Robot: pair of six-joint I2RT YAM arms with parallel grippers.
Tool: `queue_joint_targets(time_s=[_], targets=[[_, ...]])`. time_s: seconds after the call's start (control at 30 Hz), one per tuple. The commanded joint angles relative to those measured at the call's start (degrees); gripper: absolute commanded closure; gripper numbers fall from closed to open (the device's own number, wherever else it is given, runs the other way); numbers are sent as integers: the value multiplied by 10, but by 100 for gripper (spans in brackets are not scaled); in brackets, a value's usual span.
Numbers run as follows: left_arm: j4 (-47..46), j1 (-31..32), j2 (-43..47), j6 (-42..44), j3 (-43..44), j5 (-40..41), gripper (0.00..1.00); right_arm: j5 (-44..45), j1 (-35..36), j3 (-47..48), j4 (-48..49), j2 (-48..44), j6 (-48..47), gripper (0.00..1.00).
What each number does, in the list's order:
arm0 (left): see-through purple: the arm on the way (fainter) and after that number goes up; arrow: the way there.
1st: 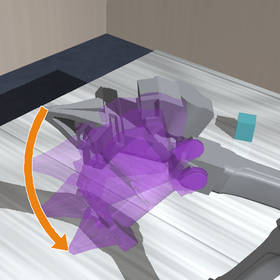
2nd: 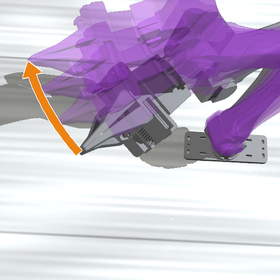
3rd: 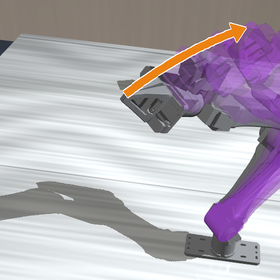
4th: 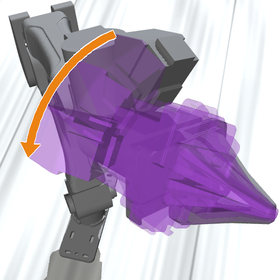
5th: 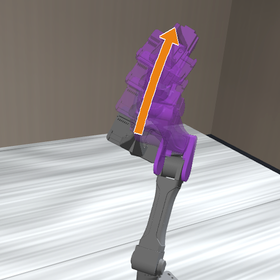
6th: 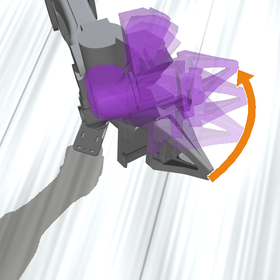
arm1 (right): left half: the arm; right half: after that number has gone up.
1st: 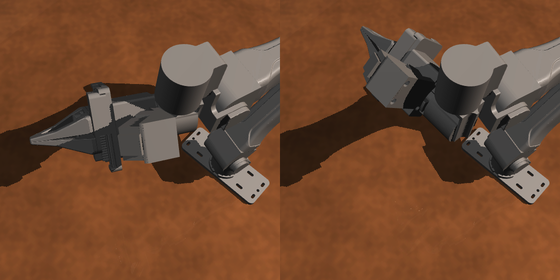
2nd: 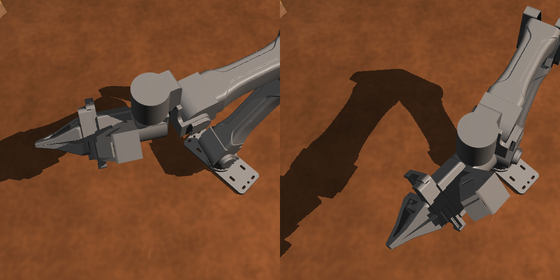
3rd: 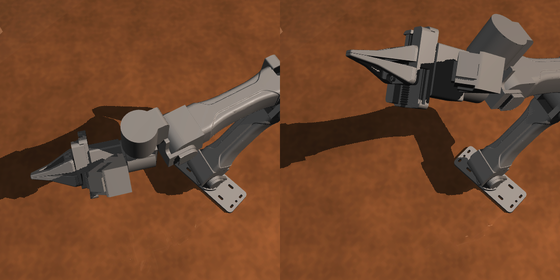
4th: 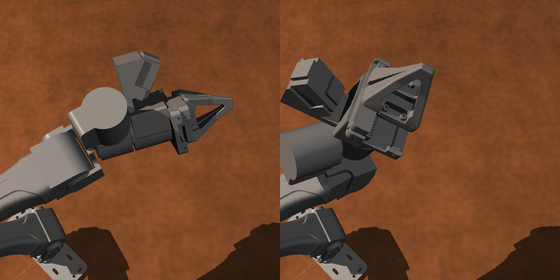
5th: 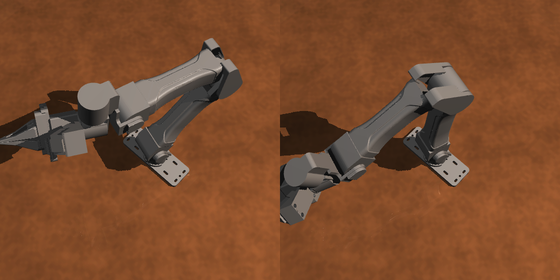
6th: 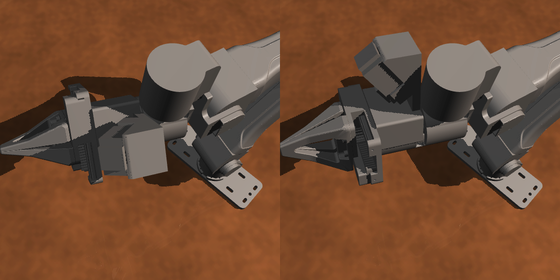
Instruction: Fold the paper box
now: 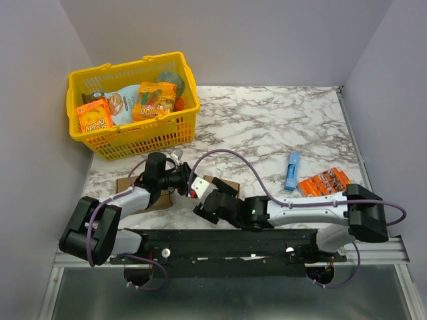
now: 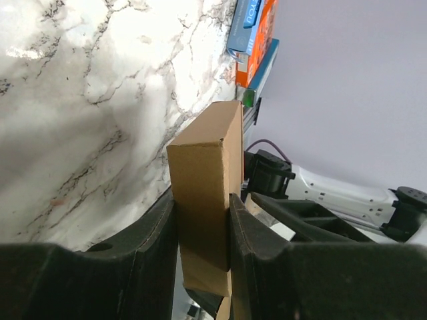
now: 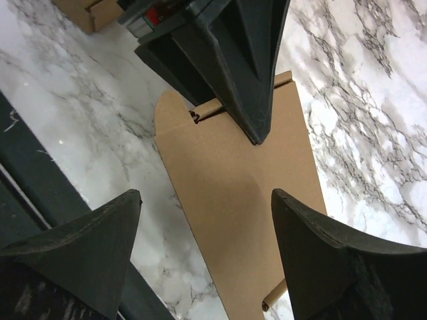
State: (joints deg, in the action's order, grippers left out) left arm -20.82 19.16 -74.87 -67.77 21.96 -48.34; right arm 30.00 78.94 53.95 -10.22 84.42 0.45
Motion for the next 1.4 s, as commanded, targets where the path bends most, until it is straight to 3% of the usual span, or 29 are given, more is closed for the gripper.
queue_joint_targets(time_s=[0.0, 0.2, 0.3, 0.4, 0.43, 0.53, 0.6, 0.67, 0.8, 1.03, 1.13, 1.23, 1.27, 1.37], targets=[[-25, -12, 19, -60, -21, -33, 66, 80, 5, 33, -29, 42, -13, 15], [-163, -16, 22, -182, -70, -46, 66, 142, 5, 47, -41, 73, -18, 26], [-166, -16, 37, -189, -69, -45, 61, 149, 5, 49, -45, 80, -25, 48], [-162, -19, 51, -178, -61, -45, 37, 147, 5, 49, -50, 78, -35, 58], [-163, -25, 60, -173, -60, -43, 21, 144, 5, 49, -54, 72, -36, 60], [-152, -64, 86, -151, -60, -32, 5, 110, 2, 48, -79, 46, -27, 61], [-106, -93, 100, -102, -47, -23, 1, 82, -9, 43, -99, 25, -17, 62], [-63, -105, 120, -63, -37, -6, 1, 17, -32, 33, -113, -10, -7, 62], [81, -107, 155, 130, 10, 60, 1, -130, -106, 4, -119, -72, -6, 63], [148, -95, 227, 301, 46, 50, 3, -508, -278, -29, -118, -128, -20, 62], [180, -67, 249, 357, 81, 16, 3, -614, -319, -22, -128, -110, -28, 63], [286, -25, 248, 491, 135, 16, 2, -692, -339, -2, -147, -89, -37, 64], [321, -6, 244, 542, 144, 26, 2, -709, -344, 4, -157, -84, -40, 65], [329, 78, 228, 584, 153, 41, 2, -756, -350, 24, -181, -70, -52, 66]])
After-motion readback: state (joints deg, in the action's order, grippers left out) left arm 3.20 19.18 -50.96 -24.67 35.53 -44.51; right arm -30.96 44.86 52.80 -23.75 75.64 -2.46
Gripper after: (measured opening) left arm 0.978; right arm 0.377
